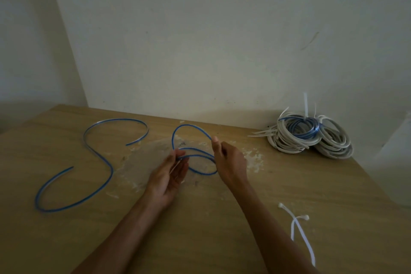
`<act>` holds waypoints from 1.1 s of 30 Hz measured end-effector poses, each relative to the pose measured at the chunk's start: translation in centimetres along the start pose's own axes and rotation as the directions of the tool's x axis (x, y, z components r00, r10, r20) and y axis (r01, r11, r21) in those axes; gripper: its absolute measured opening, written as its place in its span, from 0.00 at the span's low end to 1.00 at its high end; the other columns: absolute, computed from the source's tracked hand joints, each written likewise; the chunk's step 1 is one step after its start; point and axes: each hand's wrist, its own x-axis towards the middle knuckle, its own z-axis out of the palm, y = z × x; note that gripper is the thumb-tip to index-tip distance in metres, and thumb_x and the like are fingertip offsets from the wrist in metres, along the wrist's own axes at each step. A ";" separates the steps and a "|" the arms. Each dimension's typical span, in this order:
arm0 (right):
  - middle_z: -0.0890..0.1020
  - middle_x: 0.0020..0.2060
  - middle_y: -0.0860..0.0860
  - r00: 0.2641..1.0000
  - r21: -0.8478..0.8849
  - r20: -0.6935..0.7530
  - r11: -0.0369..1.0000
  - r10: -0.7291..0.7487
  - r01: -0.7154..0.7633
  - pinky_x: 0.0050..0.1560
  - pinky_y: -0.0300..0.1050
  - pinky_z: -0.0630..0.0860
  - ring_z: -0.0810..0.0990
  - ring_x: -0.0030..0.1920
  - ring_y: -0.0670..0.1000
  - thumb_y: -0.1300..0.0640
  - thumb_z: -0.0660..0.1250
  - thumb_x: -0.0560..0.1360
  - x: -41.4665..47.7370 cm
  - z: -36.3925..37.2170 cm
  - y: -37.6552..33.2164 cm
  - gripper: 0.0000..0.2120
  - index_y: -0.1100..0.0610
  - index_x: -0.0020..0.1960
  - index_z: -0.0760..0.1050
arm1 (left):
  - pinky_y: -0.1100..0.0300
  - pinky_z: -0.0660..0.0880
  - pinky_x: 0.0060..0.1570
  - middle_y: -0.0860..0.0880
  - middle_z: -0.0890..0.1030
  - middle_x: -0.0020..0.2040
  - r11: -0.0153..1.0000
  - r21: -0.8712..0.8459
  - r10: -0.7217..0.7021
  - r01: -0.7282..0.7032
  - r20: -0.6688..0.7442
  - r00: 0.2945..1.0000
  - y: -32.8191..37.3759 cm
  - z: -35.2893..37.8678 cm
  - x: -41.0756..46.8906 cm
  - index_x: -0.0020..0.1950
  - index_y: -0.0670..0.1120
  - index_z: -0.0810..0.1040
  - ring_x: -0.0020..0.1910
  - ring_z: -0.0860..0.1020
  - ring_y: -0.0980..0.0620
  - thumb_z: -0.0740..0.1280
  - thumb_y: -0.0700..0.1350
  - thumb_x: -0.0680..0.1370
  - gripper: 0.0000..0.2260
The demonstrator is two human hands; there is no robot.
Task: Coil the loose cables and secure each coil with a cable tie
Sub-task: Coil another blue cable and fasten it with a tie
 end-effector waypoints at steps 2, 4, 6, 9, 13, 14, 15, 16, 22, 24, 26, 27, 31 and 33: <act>0.78 0.29 0.48 0.983 -0.278 0.168 0.960 0.074 -0.025 0.50 0.50 0.73 0.77 0.34 0.50 0.18 0.42 0.70 0.5 -1.2 -0.1 0.43 0.56 0.31 0.71 | 0.50 0.81 0.55 0.42 0.85 0.58 0.998 0.058 0.005 -0.007 0.027 1.000 0.5 -0.2 0.2 0.60 0.39 0.81 0.56 0.84 0.49 0.64 0.45 0.82 0.12; 0.82 0.35 0.47 0.946 -0.344 0.313 0.938 0.080 0.034 0.55 0.55 0.76 0.81 0.39 0.50 0.16 0.47 0.67 1.2 -2.1 -0.4 0.43 0.54 0.37 0.78 | 0.47 0.82 0.56 0.41 0.85 0.58 0.998 0.070 0.000 -0.005 0.074 0.997 0.8 0.1 -0.2 0.62 0.38 0.80 0.55 0.85 0.47 0.64 0.45 0.81 0.14; 0.84 0.44 0.43 0.915 -0.242 0.396 0.954 -0.071 0.179 0.55 0.55 0.79 0.82 0.46 0.46 0.23 0.62 0.70 1.2 -3.0 -0.9 0.31 0.49 0.50 0.82 | 0.47 0.81 0.58 0.42 0.86 0.55 0.997 0.079 -0.001 -0.006 0.087 0.996 0.8 0.6 -0.6 0.61 0.39 0.80 0.51 0.86 0.47 0.68 0.45 0.76 0.16; 0.86 0.46 0.47 0.828 0.108 0.518 0.977 -0.214 0.185 0.53 0.51 0.83 0.85 0.46 0.46 0.42 0.73 0.75 0.6 -3.7 -2.3 0.16 0.52 0.56 0.83 | 0.43 0.74 0.67 0.40 0.85 0.58 0.992 0.128 0.006 -0.020 0.105 0.994 0.7 0.8 -0.8 0.62 0.39 0.79 0.56 0.84 0.44 0.67 0.44 0.78 0.15; 0.85 0.37 0.49 0.812 0.143 0.518 0.963 -0.270 0.229 0.39 0.39 0.81 0.82 0.34 0.45 0.57 0.70 0.79 -0.7 -2.7 -3.6 0.04 0.56 0.49 0.83 | 0.44 0.79 0.60 0.40 0.83 0.61 0.999 0.049 -0.015 0.010 0.101 0.995 0.8 0.4 -0.6 0.69 0.39 0.75 0.57 0.84 0.44 0.64 0.44 0.82 0.17; 0.85 0.37 0.49 0.853 0.152 0.439 0.959 -0.281 0.238 0.38 0.38 0.80 0.82 0.33 0.44 0.57 0.71 0.78 -0.9 -2.3 -3.7 0.04 0.56 0.49 0.84 | 0.46 0.81 0.58 0.39 0.83 0.62 0.999 0.044 -0.026 0.021 0.119 0.993 0.6 0.4 -0.7 0.69 0.39 0.74 0.57 0.84 0.43 0.63 0.47 0.82 0.18; 0.86 0.37 0.49 0.898 0.173 0.344 0.958 -0.276 0.229 0.39 0.38 0.81 0.83 0.34 0.44 0.57 0.71 0.78 -0.9 -1.9 -3.8 0.04 0.57 0.49 0.85 | 0.47 0.81 0.58 0.39 0.83 0.62 0.998 0.056 -0.043 0.035 0.146 0.988 0.3 0.6 -0.9 0.68 0.39 0.74 0.59 0.83 0.42 0.61 0.51 0.83 0.20; 0.86 0.37 0.49 0.928 0.198 0.278 0.960 -0.249 0.198 0.40 0.41 0.83 0.84 0.35 0.45 0.57 0.72 0.78 -0.8 -1.5 -3.6 0.04 0.57 0.49 0.85 | 0.47 0.79 0.59 0.39 0.82 0.62 0.996 0.078 -0.057 0.044 0.176 0.983 0.0 0.7 -1.1 0.68 0.40 0.74 0.60 0.83 0.42 0.60 0.54 0.83 0.21; 0.87 0.40 0.46 0.892 0.137 0.367 0.964 -0.264 0.229 0.43 0.46 0.82 0.85 0.40 0.45 0.54 0.71 0.78 -1.0 -0.1 -2.8 0.06 0.51 0.47 0.86 | 0.53 0.83 0.51 0.40 0.84 0.57 0.977 0.190 0.059 -0.096 0.191 0.980 -0.3 1.4 -1.2 0.61 0.40 0.80 0.54 0.85 0.46 0.60 0.47 0.84 0.14; 0.85 0.36 0.45 0.938 0.154 0.229 0.961 -0.259 0.228 0.34 0.35 0.76 0.82 0.34 0.41 0.56 0.70 0.79 -1.1 0.1 -3.1 0.06 0.54 0.48 0.85 | 0.52 0.84 0.51 0.40 0.85 0.55 0.974 0.190 0.094 -0.122 0.151 0.984 -0.3 1.2 -1.1 0.58 0.39 0.80 0.53 0.85 0.45 0.62 0.46 0.84 0.13; 0.84 0.34 0.49 0.983 0.319 0.094 0.941 -0.155 0.117 0.33 0.36 0.77 0.82 0.31 0.44 0.58 0.68 0.81 -0.9 -0.1 -3.3 0.06 0.57 0.48 0.82 | 0.52 0.84 0.50 0.39 0.86 0.51 0.978 0.166 0.116 -0.130 0.092 0.989 -0.1 0.9 -0.9 0.55 0.38 0.81 0.49 0.86 0.45 0.62 0.44 0.83 0.11; 0.84 0.34 0.51 0.991 0.407 0.074 0.911 -0.109 0.070 0.33 0.39 0.78 0.81 0.30 0.47 0.58 0.67 0.81 -0.8 -0.5 -3.3 0.06 0.58 0.48 0.81 | 0.53 0.84 0.48 0.40 0.86 0.47 0.985 0.128 0.108 -0.115 0.061 0.992 0.1 0.8 -0.8 0.54 0.38 0.80 0.45 0.86 0.46 0.62 0.44 0.84 0.11; 0.84 0.33 0.50 0.908 0.387 0.331 0.914 -0.258 0.119 0.33 0.38 0.71 0.74 0.29 0.44 0.59 0.67 0.81 -0.3 -2.3 -2.2 0.08 0.57 0.57 0.83 | 0.58 0.81 0.38 0.47 0.79 0.33 0.999 -0.051 -0.002 0.001 -0.007 1.000 1.0 -0.2 0.1 0.57 0.40 0.80 0.31 0.79 0.53 0.60 0.44 0.85 0.12; 0.84 0.34 0.48 0.787 0.305 0.530 0.936 -0.318 0.173 0.35 0.34 0.71 0.75 0.30 0.40 0.62 0.68 0.80 -0.4 -2.7 -1.7 0.10 0.57 0.59 0.83 | 0.56 0.83 0.40 0.45 0.84 0.39 0.997 -0.070 -0.034 0.036 0.040 0.999 1.3 -0.4 0.3 0.55 0.40 0.80 0.36 0.84 0.51 0.59 0.45 0.86 0.12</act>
